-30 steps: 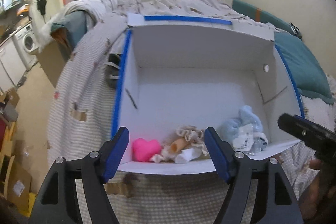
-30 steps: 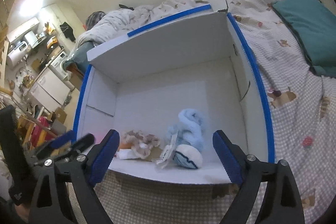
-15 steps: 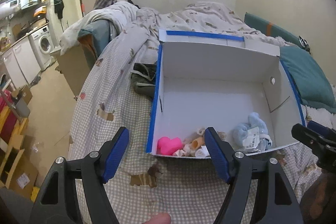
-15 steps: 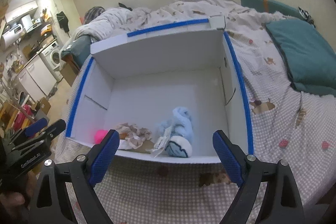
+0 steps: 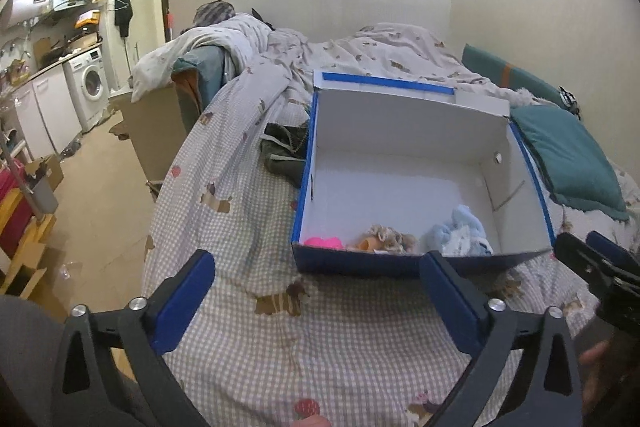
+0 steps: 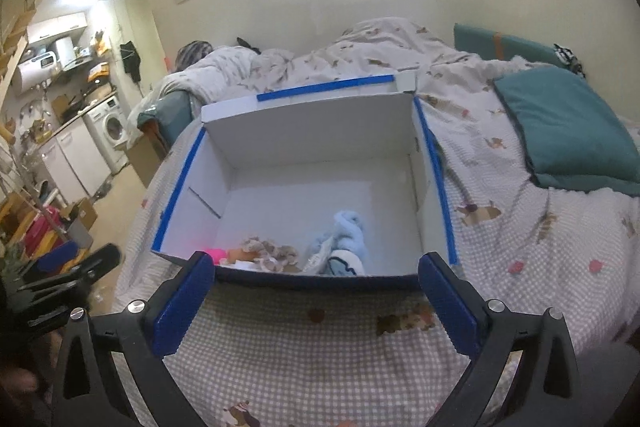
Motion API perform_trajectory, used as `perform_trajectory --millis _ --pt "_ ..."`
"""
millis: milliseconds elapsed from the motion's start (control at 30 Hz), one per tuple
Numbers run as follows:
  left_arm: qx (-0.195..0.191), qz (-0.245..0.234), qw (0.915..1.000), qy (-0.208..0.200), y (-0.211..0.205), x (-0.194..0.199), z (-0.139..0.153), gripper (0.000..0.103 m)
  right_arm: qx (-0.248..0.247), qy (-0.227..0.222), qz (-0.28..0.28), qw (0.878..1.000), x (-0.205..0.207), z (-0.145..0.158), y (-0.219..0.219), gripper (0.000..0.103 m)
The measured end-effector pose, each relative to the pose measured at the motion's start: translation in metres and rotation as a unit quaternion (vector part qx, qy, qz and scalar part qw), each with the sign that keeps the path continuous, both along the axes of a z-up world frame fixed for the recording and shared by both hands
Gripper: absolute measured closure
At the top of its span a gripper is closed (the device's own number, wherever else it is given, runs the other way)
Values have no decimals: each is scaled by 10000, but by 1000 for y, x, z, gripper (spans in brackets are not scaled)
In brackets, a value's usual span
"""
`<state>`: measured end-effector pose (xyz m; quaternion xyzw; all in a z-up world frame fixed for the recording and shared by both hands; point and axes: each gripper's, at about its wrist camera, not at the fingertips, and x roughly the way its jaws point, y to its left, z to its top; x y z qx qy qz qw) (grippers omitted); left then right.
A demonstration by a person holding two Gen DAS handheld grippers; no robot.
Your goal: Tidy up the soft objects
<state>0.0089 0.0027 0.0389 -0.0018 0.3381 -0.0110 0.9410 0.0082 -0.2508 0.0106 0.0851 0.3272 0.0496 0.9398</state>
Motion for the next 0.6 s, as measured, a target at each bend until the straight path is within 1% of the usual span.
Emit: perform_trajectory --millis 100,200,267,433,600 --pt "67 -28 10000 -13 -2 -9 0 1 -25 90 -166 9998 -6 -6 0 0" --pt "179 -80 9998 -101 -10 -19 -1 1 -189 74 -197 9996 -10 -8 4 0" --pt "212 -111 9996 -164 -13 -24 -1 1 -195 52 -194 9996 -12 -9 6 0" --pt "329 50 9990 -308 -17 -27 -4 1 -341 144 -142 9992 -14 -17 13 0" --pt "81 126 9996 -219 -9 -20 -7 1 -349 132 -29 9993 -13 -20 19 0"
